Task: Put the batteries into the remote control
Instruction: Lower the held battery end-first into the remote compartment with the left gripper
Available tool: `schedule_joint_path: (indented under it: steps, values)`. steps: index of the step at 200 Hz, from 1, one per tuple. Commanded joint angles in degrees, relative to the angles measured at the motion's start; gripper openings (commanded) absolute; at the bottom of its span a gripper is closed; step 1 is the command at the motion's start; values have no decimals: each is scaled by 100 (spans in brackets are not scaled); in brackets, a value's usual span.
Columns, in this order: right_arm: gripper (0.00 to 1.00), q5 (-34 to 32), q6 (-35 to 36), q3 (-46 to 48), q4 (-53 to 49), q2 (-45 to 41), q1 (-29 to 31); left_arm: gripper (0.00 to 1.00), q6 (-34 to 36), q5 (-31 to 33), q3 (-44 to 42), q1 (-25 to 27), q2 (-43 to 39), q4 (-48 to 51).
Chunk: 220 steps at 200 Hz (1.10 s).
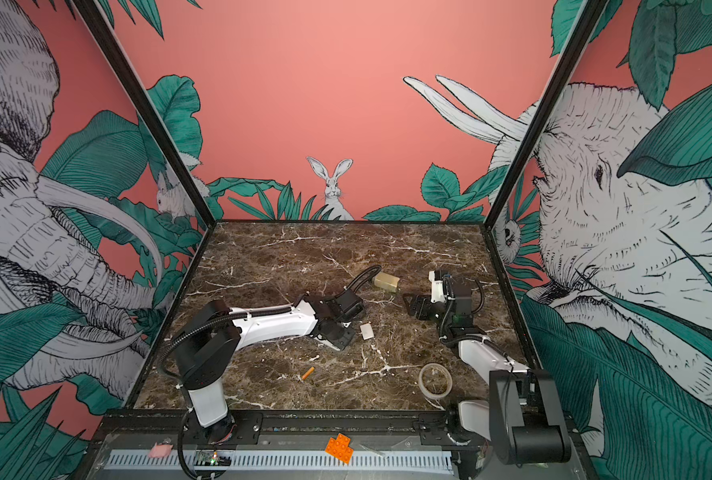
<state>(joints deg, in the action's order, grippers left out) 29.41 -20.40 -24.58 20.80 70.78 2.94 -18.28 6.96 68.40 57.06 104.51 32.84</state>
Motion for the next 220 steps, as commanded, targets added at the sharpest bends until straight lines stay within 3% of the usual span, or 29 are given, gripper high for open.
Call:
schedule_joint_path:
  steps: [1,160,220]
  values:
    - [80,58,-33,-63,288,23,-13,11,-122,110,-109,-28,-323,60]
    - [81,70,-48,-60,327,14,-13,12,-219,92,-257,-28,-307,-103]
    - [81,74,-65,-60,342,34,-13,16,-219,108,-257,-26,-250,-94]
